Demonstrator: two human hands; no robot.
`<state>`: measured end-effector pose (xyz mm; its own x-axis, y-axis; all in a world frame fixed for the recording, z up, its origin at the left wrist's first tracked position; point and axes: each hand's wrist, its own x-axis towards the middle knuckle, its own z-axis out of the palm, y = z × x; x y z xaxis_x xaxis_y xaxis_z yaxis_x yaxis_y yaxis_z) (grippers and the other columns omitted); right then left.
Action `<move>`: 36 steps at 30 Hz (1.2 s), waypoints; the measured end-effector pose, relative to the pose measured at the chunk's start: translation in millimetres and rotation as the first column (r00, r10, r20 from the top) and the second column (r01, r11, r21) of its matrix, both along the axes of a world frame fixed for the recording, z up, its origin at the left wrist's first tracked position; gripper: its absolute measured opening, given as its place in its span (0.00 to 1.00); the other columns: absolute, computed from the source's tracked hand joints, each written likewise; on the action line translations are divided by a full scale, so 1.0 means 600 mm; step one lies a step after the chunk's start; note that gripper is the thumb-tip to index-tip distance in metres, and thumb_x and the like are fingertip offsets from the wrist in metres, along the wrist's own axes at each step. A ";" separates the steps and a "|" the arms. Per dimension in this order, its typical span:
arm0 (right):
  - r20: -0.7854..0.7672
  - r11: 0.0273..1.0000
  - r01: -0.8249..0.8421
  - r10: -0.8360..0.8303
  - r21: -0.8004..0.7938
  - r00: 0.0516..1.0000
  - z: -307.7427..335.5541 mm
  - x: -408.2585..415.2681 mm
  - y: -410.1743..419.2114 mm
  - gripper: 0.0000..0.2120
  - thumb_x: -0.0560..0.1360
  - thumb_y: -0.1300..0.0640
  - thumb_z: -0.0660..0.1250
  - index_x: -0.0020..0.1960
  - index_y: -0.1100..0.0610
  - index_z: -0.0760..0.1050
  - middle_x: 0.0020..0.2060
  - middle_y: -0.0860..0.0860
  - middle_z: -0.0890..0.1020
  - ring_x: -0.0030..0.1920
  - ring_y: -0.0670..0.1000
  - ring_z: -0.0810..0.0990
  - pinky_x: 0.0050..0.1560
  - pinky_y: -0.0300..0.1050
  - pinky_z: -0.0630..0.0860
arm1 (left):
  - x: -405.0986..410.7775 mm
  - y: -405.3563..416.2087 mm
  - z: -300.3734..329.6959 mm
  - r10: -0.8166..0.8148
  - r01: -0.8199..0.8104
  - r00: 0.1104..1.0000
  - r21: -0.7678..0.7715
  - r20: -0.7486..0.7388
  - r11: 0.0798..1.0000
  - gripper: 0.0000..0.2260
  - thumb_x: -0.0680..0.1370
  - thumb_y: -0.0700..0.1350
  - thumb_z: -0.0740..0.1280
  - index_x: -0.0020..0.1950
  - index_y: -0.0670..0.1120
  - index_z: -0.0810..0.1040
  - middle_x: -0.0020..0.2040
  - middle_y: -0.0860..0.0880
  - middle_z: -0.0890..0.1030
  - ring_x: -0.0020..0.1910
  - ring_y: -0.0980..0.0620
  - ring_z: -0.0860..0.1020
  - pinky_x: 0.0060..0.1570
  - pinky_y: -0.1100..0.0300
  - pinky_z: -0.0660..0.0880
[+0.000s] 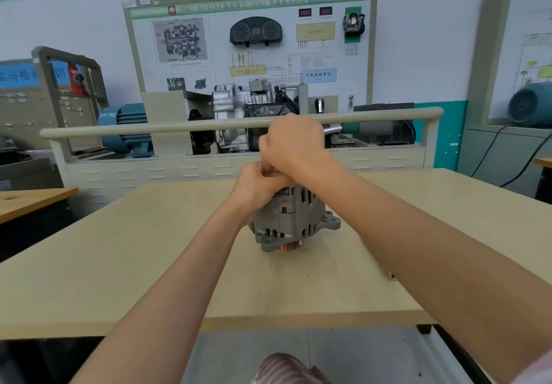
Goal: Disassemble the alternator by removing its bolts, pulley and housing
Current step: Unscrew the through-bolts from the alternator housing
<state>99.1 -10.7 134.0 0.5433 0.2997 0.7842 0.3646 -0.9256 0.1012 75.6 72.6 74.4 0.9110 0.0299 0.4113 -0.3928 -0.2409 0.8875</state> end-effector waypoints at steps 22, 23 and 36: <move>-0.110 0.785 -0.463 0.547 0.411 0.830 -0.011 -0.009 -0.004 0.22 0.77 0.56 0.57 0.24 0.57 0.63 0.20 0.48 0.65 0.25 0.48 0.64 0.38 0.45 0.66 | -0.003 0.009 -0.008 -0.002 0.002 1.000 0.005 0.014 1.000 0.07 0.76 0.39 0.68 0.40 0.48 0.82 0.34 0.54 0.84 0.33 0.61 0.81 0.32 0.70 0.74; -0.049 0.897 -0.352 0.377 0.267 0.925 -0.015 -0.012 0.008 0.22 0.76 0.54 0.57 0.24 0.56 0.61 0.21 0.48 0.64 0.27 0.49 0.64 0.40 0.45 0.65 | -0.002 0.010 -0.009 0.047 -0.048 0.999 0.007 0.020 0.999 0.10 0.75 0.36 0.68 0.36 0.47 0.80 0.29 0.56 0.82 0.29 0.63 0.79 0.28 0.70 0.72; 0.085 0.810 -0.370 0.374 0.454 0.924 -0.028 -0.020 0.009 0.11 0.76 0.61 0.56 0.54 0.62 0.74 0.48 0.55 0.78 0.51 0.55 0.74 0.54 0.47 0.66 | -0.001 -0.007 -0.020 0.122 -0.125 0.990 0.047 0.068 0.991 0.09 0.75 0.36 0.65 0.40 0.49 0.76 0.37 0.50 0.80 0.38 0.55 0.77 0.38 0.62 0.73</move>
<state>87.3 -5.5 117.2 0.4706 0.0924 0.8775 0.6892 -0.6595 -0.3001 75.1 68.4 62.4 0.8731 0.1180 0.4731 -0.4133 -0.3358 0.8464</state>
